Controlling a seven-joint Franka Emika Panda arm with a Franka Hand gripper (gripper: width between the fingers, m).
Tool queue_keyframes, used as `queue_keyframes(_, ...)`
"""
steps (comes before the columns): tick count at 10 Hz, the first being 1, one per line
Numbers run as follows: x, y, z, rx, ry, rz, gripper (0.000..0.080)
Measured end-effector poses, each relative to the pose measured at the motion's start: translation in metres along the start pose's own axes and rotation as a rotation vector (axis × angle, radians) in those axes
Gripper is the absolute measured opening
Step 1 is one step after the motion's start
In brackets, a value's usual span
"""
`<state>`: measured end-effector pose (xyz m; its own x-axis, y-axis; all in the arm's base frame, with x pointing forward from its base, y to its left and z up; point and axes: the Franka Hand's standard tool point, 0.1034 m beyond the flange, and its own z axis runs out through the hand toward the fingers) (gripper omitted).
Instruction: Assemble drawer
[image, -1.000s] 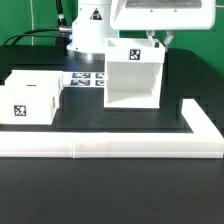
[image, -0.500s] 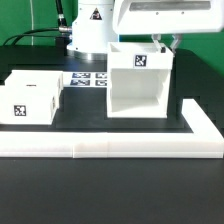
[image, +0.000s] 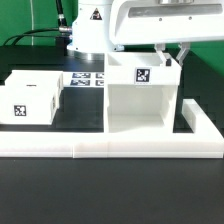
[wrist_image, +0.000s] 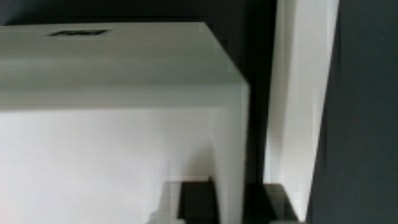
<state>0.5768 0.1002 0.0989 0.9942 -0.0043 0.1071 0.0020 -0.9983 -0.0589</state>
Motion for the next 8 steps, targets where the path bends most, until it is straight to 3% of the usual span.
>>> queue_keyframes(6,0.005,-0.005,-0.001,0.013,0.018,0.163,0.0038)
queue_keyframes(8,0.000,-0.010,0.000,0.017,0.023,0.475,0.0038)
